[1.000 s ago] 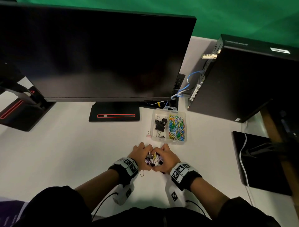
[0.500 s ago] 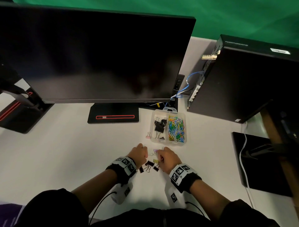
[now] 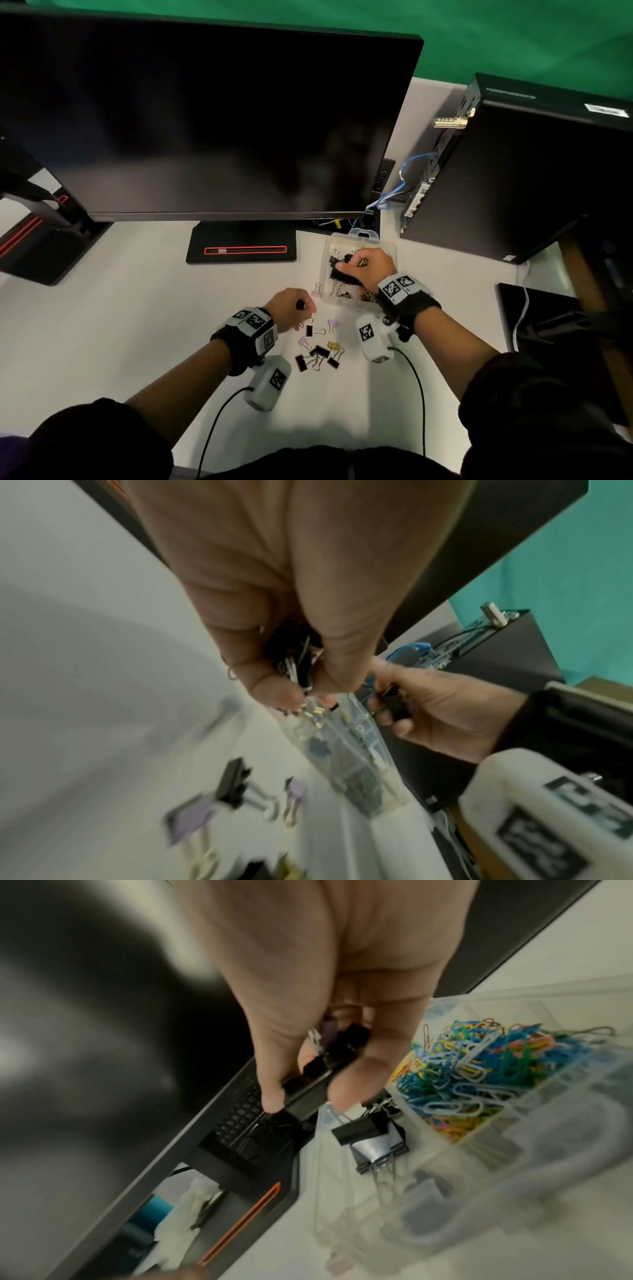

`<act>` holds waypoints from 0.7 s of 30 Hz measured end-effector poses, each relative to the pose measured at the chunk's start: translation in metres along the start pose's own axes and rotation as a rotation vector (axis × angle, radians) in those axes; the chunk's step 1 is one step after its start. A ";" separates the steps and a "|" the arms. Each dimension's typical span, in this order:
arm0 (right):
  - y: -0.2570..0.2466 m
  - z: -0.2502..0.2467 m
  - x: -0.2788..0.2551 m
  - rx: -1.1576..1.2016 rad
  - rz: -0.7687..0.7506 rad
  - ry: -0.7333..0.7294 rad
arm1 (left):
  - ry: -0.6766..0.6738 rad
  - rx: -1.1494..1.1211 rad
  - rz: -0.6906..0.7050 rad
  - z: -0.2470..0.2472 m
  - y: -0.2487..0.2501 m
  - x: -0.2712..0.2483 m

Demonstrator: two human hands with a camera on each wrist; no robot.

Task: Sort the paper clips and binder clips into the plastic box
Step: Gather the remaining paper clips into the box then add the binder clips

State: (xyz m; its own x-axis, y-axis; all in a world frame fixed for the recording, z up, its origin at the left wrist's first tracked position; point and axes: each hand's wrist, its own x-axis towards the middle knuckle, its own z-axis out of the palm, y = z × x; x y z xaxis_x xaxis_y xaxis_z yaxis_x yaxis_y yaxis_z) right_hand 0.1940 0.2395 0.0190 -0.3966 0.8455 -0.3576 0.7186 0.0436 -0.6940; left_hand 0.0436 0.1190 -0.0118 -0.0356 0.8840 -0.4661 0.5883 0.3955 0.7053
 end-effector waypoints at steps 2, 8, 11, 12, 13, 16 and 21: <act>-0.002 0.003 0.008 -0.002 0.038 -0.016 | 0.033 -0.036 0.017 -0.008 0.009 0.007; -0.001 0.006 0.014 -0.044 0.005 -0.004 | 0.156 -0.125 0.054 -0.023 0.036 0.039; 0.007 -0.001 0.008 0.089 0.039 0.027 | 0.211 -0.179 0.071 -0.020 0.047 0.057; 0.009 -0.004 0.004 0.150 0.055 0.043 | 0.219 -0.199 0.082 -0.018 0.051 0.063; 0.011 -0.007 -0.001 0.200 0.072 0.055 | 0.225 -0.225 0.092 -0.015 0.054 0.068; 0.021 -0.014 -0.018 0.235 0.082 0.058 | 0.242 -0.331 0.092 -0.005 0.060 0.081; 0.044 -0.016 -0.042 0.121 0.000 0.065 | 0.188 -0.638 -0.049 0.003 0.067 0.090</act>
State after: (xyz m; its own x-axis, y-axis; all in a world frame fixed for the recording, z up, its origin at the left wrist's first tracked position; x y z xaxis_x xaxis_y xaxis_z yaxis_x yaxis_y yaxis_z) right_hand 0.2513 0.2143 0.0135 -0.3565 0.8781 -0.3190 0.6430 -0.0171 -0.7657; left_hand 0.0820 0.2246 -0.0079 -0.2245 0.8666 -0.4457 -0.0089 0.4555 0.8902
